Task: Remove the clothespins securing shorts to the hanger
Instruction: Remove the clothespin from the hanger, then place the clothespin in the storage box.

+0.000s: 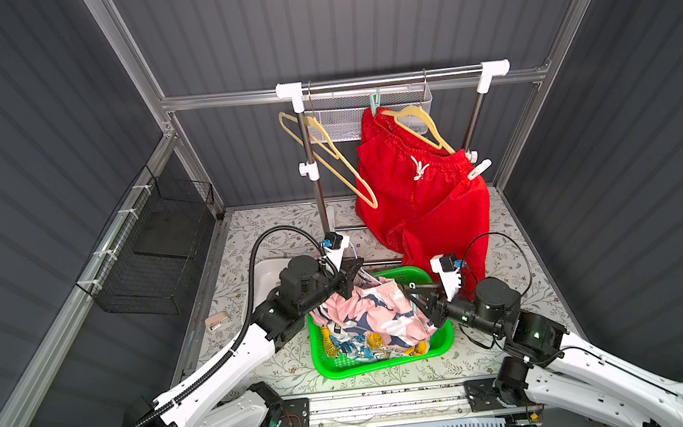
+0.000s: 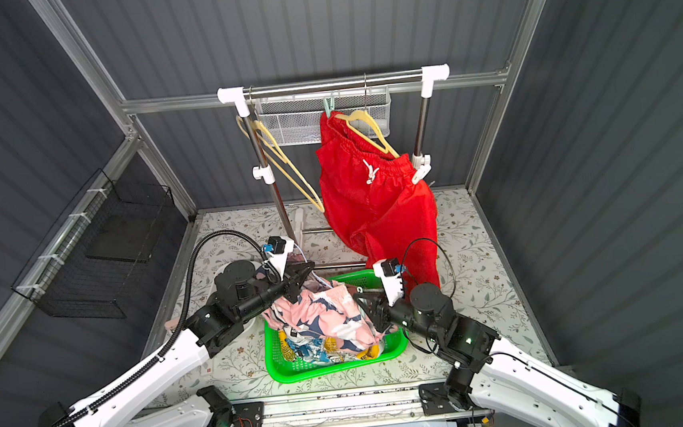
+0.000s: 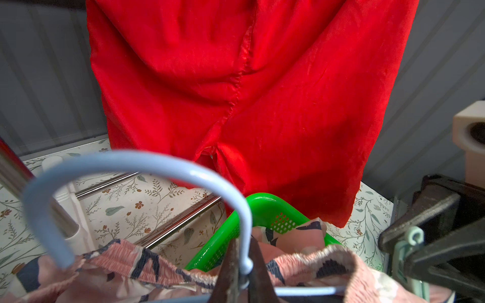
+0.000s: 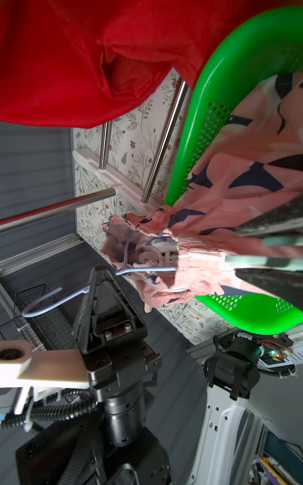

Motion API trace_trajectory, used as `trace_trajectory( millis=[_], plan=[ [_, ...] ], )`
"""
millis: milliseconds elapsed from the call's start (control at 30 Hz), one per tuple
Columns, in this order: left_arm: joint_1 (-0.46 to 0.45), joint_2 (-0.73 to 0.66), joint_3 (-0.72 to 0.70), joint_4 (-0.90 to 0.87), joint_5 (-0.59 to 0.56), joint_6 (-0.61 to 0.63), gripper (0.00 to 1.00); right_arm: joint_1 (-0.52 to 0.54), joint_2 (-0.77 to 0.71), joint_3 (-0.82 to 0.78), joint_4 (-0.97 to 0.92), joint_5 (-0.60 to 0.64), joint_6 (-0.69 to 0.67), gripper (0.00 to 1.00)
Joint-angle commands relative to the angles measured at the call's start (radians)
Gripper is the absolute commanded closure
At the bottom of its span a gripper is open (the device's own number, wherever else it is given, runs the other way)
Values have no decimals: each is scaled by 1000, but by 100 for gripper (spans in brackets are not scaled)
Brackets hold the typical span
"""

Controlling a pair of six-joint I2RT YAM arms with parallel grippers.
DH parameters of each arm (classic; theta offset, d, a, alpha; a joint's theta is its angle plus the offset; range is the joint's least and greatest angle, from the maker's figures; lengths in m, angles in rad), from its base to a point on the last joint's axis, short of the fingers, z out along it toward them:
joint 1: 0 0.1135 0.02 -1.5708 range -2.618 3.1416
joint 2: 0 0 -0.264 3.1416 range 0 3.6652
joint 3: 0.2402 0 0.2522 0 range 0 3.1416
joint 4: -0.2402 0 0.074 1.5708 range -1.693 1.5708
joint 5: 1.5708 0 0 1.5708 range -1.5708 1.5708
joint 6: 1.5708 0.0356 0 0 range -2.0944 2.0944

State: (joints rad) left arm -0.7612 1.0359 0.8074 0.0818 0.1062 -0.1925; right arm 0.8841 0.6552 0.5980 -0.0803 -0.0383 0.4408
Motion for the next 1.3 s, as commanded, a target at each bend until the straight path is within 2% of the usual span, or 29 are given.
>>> trace_trajectory(
  millis=[0,333,467,567,667,733,800,1033,1267],
  plan=[
    [-12,-23,-4,4,-14,-30,99,-2,-13,44,-2,26,-31,85],
    [-33,-82,-92,21,-69,-113,97,-2,-18,104,23,50,-117,87],
    [-38,-125,-131,12,-80,-162,90,-2,21,133,50,43,-141,87],
    [-41,-162,-141,-25,-87,-190,77,-1,64,140,76,24,-145,87],
    [-41,-210,-133,-87,-91,-214,54,1,97,143,96,15,-146,87],
    [-41,-241,-114,-163,-98,-225,40,1,113,143,112,9,-147,87],
    [-42,-262,-73,-270,-115,-243,34,2,129,147,122,2,-155,87],
    [-41,-254,94,-633,-151,-289,28,4,190,160,148,-18,-165,87],
    [-41,-225,273,-998,-308,-320,25,7,229,163,180,-29,-165,87]
  ],
)
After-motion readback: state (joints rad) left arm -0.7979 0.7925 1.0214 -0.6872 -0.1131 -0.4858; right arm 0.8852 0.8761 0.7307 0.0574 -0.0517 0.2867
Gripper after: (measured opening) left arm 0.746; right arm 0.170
